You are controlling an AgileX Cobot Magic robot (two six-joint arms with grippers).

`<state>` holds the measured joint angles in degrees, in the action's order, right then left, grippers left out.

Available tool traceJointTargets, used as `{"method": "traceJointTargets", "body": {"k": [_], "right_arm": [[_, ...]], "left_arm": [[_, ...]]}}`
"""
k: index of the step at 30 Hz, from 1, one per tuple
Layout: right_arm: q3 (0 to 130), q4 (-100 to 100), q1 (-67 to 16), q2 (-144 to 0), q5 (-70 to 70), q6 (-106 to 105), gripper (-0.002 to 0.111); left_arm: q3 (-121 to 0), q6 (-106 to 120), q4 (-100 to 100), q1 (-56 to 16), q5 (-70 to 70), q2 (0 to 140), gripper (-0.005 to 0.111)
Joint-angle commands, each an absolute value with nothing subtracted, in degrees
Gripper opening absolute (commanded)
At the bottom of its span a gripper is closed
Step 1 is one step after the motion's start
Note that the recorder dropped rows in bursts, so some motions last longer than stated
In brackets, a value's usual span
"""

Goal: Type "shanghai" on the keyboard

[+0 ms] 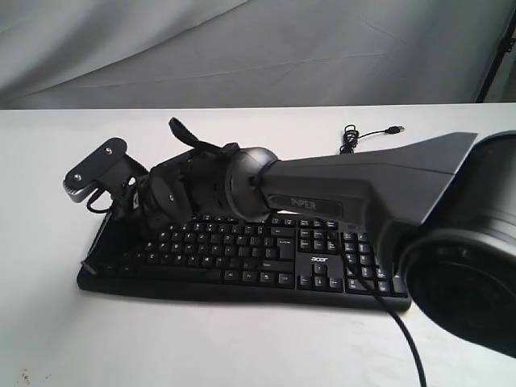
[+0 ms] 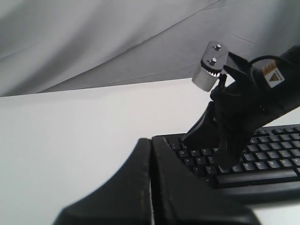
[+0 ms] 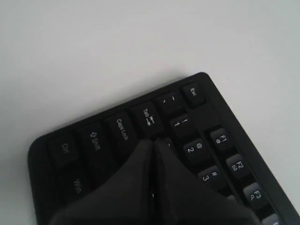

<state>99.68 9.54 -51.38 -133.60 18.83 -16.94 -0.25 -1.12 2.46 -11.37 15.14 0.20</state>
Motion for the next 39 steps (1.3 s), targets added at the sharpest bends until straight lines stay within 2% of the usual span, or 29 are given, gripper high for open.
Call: {"method": "traceJointTargets", "body": {"k": [1, 30, 39], "right_arm": [[100.4, 9.9, -51.5, -134.6, 18.7, -17.7, 0.000], [100.4, 10.0, -52.0, -136.9, 16.8, -18.2, 0.000], [98.9, 6.6, -52.0, -130.7, 18.5, -18.2, 0.000]], "left_arm": [[0.0, -1.3, 2.5, -11.6, 14.9, 0.0, 0.000], [0.0, -1.3, 2.5, -11.6, 14.9, 0.0, 0.000], [0.0, -1.3, 2.5, -11.6, 14.9, 0.0, 0.000]]}}
